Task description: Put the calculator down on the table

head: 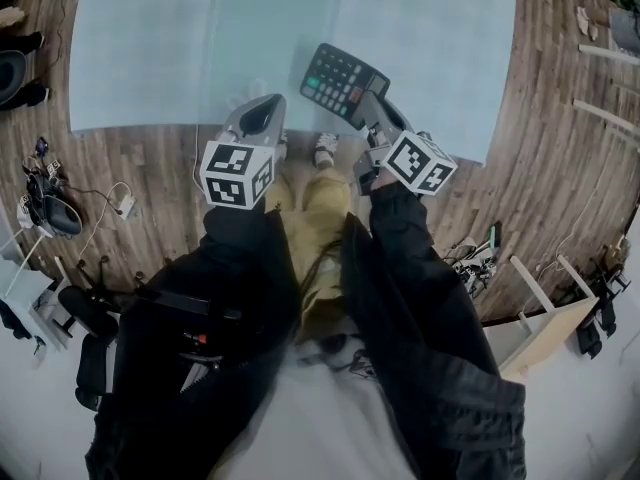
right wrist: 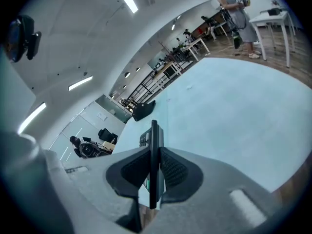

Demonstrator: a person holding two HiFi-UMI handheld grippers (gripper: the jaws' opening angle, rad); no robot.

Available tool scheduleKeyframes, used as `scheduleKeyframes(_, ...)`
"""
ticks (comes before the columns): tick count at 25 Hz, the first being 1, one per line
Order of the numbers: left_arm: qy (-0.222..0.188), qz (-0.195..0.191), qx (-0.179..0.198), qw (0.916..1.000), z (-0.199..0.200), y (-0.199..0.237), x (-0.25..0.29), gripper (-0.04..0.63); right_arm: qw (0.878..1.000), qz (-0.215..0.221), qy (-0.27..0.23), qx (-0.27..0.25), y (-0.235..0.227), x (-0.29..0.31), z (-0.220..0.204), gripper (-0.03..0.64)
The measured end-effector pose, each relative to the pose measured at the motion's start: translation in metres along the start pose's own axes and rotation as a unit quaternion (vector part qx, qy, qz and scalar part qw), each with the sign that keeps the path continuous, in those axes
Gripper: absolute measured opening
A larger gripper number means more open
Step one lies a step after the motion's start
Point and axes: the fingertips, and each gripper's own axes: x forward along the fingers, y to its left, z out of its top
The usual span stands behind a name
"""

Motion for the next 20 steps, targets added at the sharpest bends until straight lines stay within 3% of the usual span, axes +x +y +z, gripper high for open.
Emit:
scheduleKeyframes(10,0.03,0.009,-0.018,0.9993,-0.022,0.009,0.015,0.0,0.997,-0.007,0.042,0.061,-0.033,0.026,-0.028,0.055)
scheduleKeyframes(20,0.05,0.004,-0.022,0.9985,-0.027,0.007,0.026,0.0,0.993,-0.015,0.052,0.103,-0.053,0.035,-0.04,0.055)
